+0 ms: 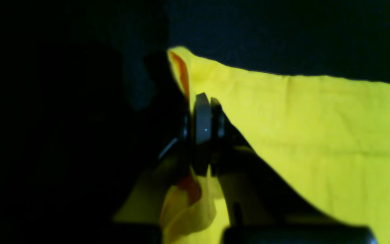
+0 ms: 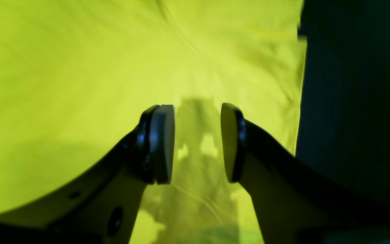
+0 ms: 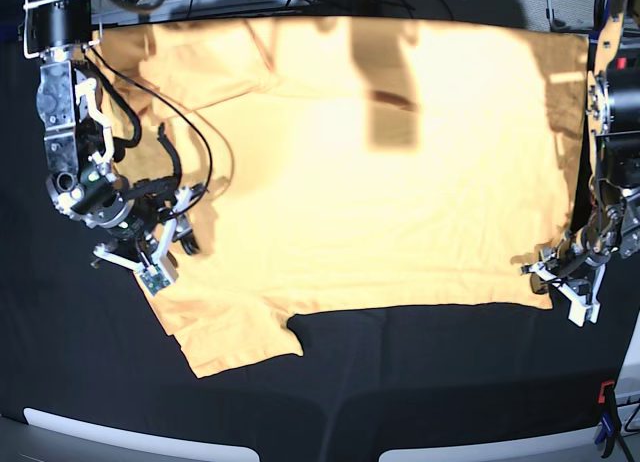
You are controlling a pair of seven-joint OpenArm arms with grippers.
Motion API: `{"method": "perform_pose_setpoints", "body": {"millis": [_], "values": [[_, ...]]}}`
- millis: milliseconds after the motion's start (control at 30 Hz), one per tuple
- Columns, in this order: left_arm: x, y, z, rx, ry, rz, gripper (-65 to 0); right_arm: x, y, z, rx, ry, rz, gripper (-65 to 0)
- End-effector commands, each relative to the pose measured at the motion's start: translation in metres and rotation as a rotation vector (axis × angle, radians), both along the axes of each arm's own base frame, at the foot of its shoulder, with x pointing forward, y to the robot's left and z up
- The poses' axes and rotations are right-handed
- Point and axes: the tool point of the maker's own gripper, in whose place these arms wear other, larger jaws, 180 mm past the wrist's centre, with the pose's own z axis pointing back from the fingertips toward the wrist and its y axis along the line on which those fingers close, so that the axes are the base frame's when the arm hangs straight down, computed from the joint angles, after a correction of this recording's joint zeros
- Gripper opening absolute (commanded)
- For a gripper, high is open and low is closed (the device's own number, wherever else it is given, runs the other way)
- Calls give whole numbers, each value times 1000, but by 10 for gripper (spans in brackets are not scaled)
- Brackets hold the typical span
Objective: Layout the t-shirt on the table in an organized manner, then fold the t-shirt properly
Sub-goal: 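Grasp the hem corners with both grippers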
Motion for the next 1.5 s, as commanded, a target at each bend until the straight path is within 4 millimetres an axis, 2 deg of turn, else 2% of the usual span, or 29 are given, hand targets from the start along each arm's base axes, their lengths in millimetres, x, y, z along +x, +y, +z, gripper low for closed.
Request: {"method": "perform_pose_setpoints", "body": {"millis": [0, 333, 433, 533, 667, 867, 1033, 1300, 1367, 1467], "values": [[18, 10, 26, 4, -82, 21, -650, 17, -9, 19, 3, -53, -16, -427], [15, 9, 21, 5, -53, 14, -650, 90, -72, 18, 139, 162, -260, -427], [15, 9, 21, 5, -53, 15, -650, 102, -82, 7, 182, 238, -287, -427], [15, 9, 21, 5, -54, 15, -650, 105, -89, -12, 195, 341, -317, -427], [15, 9, 22, 5, -54, 15, -650, 110, -97, -30, 164, 385, -359, -427], [15, 9, 22, 5, -57, 16, -650, 107, -84, -47, 123, 425, -338, -428], [15, 9, 22, 4, -57, 16, -650, 105, -106, -45, 29, 412, -382, -428], [15, 9, 22, 4, -57, 15, -650, 95, -143, -37, 6, 400, -438, -428], [15, 9, 22, 4, -57, 15, -650, 93, -144, -37, 35, 398, -445, -428], [15, 9, 22, 4, -57, 15, -650, 93, -132, -42, 95, 405, -413, -428]]}}
